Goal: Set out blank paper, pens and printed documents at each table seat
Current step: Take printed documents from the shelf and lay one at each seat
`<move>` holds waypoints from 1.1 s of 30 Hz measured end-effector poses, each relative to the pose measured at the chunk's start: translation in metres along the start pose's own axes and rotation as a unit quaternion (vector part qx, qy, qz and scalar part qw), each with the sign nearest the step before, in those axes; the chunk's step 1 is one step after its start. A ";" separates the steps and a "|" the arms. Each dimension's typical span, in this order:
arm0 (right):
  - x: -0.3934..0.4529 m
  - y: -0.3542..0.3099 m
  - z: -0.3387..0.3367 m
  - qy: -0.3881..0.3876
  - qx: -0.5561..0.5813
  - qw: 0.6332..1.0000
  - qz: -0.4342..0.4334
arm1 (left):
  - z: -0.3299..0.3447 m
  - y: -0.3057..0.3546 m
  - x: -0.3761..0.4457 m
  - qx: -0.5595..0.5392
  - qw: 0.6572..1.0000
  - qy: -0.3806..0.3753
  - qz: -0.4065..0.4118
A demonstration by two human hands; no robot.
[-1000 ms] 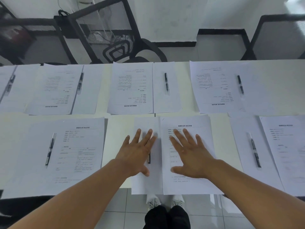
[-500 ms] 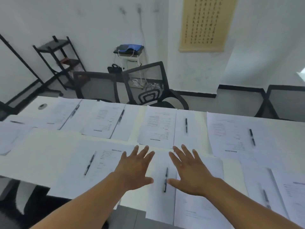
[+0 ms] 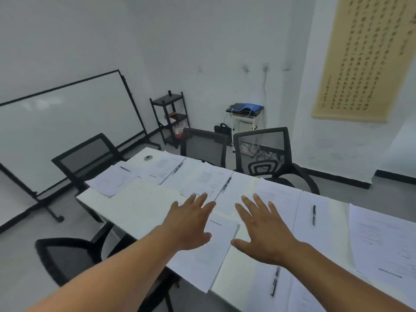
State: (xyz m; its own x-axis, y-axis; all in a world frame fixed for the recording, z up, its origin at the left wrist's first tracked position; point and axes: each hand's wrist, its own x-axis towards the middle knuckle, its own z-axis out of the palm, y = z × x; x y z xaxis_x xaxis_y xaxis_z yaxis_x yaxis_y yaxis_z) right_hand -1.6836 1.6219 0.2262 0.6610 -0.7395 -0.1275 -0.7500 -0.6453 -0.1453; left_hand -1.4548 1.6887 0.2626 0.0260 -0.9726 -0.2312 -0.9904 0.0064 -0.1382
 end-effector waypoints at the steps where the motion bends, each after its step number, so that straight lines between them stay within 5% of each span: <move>1: 0.002 -0.009 -0.002 0.003 0.003 1.000 -0.005 | -0.001 -0.008 -0.009 0.004 1.000 -0.004 -0.008; 10: 0.029 -0.082 -0.030 0.019 -0.022 0.999 -0.022 | -0.019 -0.103 -0.046 -0.012 0.999 0.018 -0.031; 21: 0.102 -0.198 -0.004 -0.016 -0.034 0.997 0.062 | 0.027 -0.205 -0.030 -0.045 0.997 0.019 0.065; 33: 0.139 -0.216 0.037 -0.112 -0.013 0.987 0.112 | 0.085 -0.258 0.007 -0.063 0.991 -0.057 0.104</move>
State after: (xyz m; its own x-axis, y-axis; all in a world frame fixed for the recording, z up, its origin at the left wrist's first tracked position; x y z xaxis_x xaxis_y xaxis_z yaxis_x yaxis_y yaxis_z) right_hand -1.4289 1.6658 0.2036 0.4657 -0.8049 -0.3678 -0.8761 -0.4780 -0.0633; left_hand -1.1875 1.7002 0.2144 -0.1718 -0.9210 -0.3495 -0.9850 0.1670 0.0441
